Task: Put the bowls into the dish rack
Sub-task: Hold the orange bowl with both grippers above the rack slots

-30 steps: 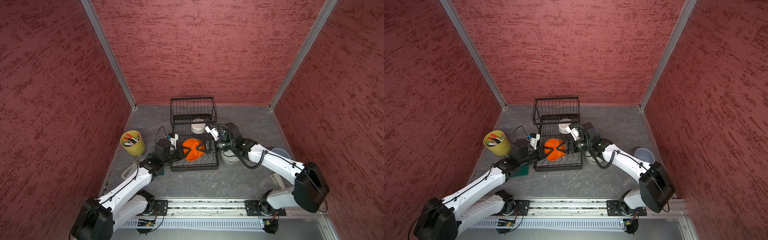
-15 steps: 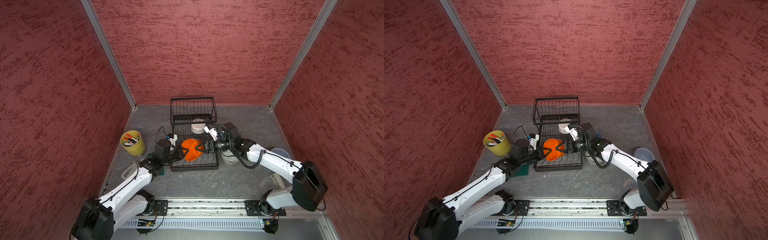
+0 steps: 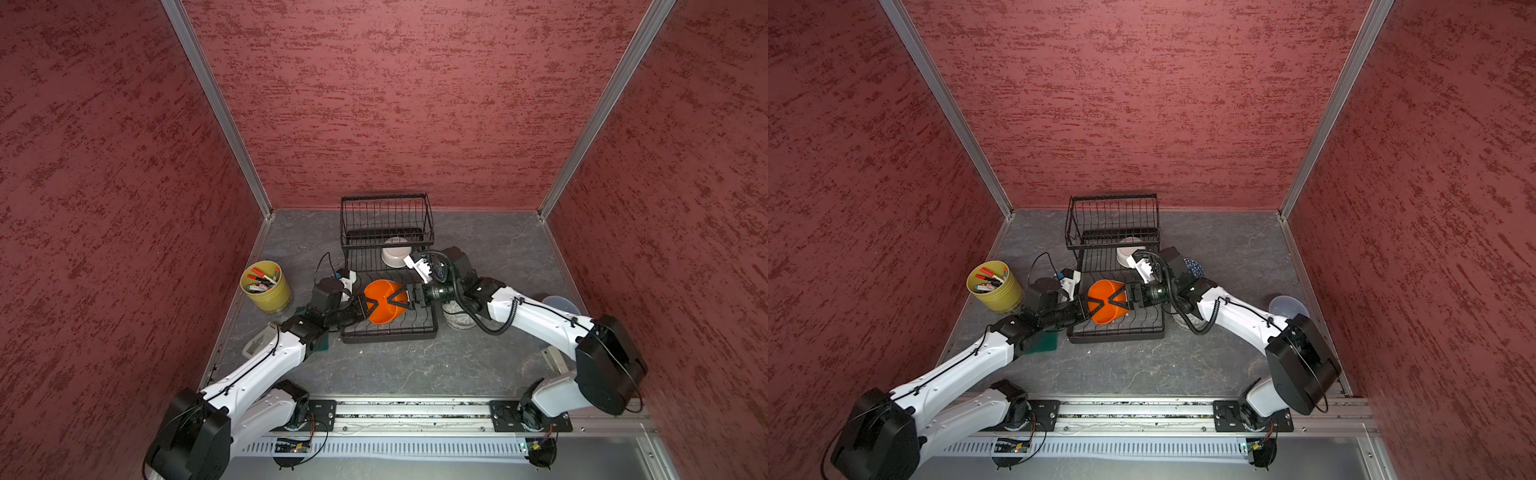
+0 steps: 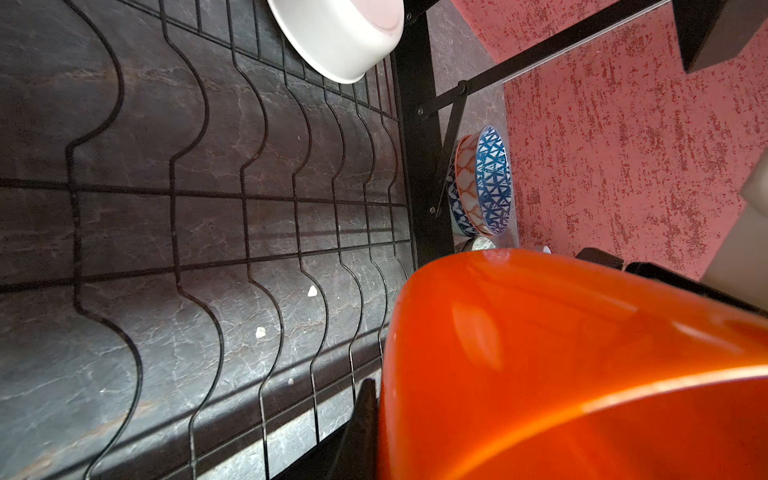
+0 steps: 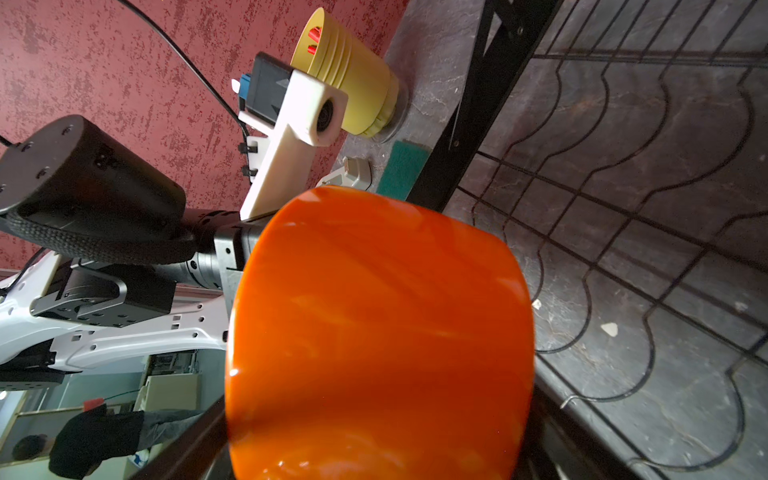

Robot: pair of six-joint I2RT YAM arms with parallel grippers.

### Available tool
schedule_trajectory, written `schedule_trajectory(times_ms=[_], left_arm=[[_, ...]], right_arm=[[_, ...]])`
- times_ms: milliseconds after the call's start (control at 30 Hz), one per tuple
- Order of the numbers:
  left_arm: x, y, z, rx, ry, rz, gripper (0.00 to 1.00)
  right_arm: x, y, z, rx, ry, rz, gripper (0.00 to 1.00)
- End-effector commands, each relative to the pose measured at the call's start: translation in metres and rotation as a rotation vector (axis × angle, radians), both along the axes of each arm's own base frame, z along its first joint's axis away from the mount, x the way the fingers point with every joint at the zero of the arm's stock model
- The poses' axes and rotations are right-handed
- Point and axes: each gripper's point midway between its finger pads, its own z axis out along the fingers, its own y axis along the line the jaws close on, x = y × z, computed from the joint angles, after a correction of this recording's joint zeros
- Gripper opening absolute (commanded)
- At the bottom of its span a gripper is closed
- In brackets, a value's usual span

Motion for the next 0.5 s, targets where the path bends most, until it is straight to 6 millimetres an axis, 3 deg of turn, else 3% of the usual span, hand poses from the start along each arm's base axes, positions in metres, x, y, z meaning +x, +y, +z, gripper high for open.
schedule_trajectory(times_ms=[0,300,467], left_arm=[[0.0096,-0.0136,0.0383,-0.076,-0.101,-0.041,0.00],[0.0129,-0.0139,0.0391,-0.066,-0.101,-0.038,0.01],[0.0131,-0.0130,0.0398,-0.057,-0.102,-0.036,0.15]], right_arm=[[0.0040,0.0050,0.0051,0.011,-0.026,0.020,0.90],[0.0021,0.0105,0.0079,0.028,-0.021,0.039,0.86],[0.0032,0.0118,0.0102,0.045,-0.026,0.035,0.80]])
